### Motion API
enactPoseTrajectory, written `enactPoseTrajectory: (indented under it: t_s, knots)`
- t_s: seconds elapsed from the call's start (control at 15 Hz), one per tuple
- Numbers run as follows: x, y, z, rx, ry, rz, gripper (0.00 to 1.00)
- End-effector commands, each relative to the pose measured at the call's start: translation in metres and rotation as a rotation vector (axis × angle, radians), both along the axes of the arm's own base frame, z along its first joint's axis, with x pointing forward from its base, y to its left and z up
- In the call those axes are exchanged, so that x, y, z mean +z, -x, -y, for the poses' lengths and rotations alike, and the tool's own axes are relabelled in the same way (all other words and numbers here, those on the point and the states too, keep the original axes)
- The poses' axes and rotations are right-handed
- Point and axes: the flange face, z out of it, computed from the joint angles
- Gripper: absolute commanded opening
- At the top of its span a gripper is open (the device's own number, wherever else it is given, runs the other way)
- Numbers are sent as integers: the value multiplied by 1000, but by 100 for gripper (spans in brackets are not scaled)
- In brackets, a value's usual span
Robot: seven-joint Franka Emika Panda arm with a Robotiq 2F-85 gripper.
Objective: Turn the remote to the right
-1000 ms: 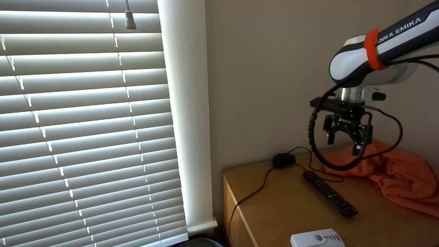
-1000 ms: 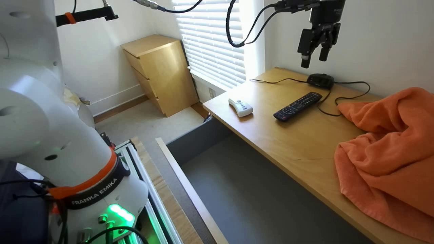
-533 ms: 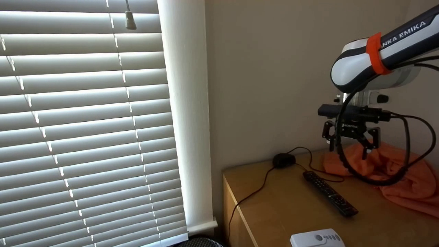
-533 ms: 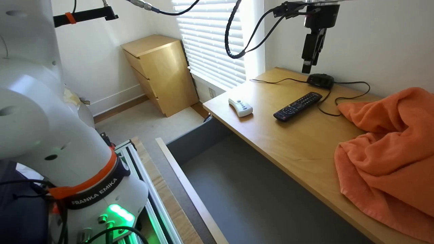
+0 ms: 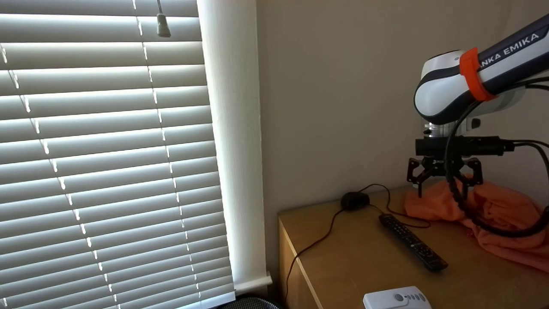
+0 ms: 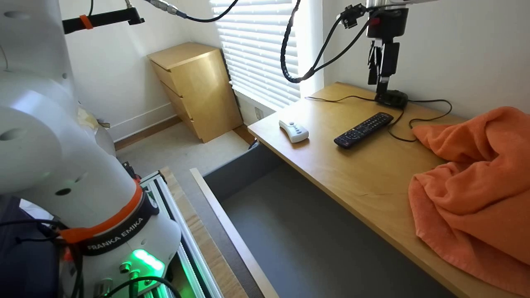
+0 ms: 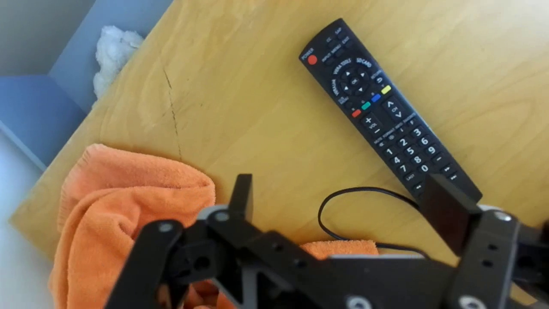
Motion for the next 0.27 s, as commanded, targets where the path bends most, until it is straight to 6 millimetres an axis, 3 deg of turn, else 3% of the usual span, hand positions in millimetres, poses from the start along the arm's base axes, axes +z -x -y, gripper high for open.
enactPoseTrajectory:
  t_s: [0.0, 0.2]
  knots:
    - [4, 14, -8, 117, 0, -36, 100]
    - [1, 3, -7, 90, -6, -16, 100]
